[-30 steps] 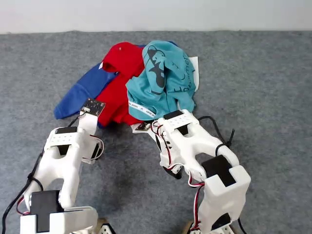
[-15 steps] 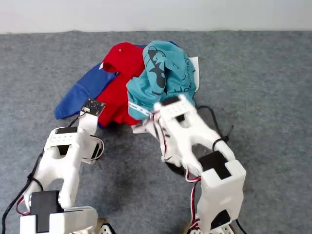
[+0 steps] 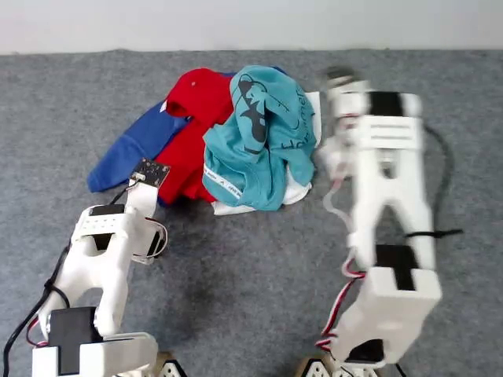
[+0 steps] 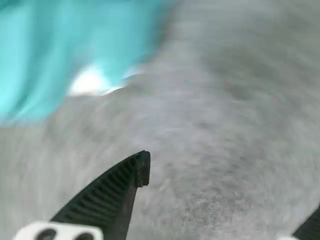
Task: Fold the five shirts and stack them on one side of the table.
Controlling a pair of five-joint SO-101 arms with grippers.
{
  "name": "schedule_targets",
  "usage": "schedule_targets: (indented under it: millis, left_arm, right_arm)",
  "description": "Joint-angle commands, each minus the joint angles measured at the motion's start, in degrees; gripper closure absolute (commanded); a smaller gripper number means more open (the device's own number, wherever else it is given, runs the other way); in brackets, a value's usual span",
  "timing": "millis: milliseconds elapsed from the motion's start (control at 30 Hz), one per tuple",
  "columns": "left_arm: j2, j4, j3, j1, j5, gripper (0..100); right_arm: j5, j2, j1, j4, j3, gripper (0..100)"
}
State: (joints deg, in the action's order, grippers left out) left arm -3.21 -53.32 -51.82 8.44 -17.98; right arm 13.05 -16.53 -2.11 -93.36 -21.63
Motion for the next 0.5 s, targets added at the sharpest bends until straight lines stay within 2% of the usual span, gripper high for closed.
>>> schedule_targets:
  millis: [0,167,467]
  left_arm:
    - [1.49,-1.76,-3.74,-2.55,-0.44,86]
    - [1.49,-1.76,-3.74,-2.55,-0.44,86]
    - [1.49,-1.76,-3.74,-2.55,-0.44,86]
  right_arm:
    - [-10.46,1.01,-10.51,3.74,-1.05,50.4]
    - [-12.75,-9.19,-17.01,4.18,2.73,50.4]
    - [-12.75,-30.29,-15.60,8.22,2.64,50.4]
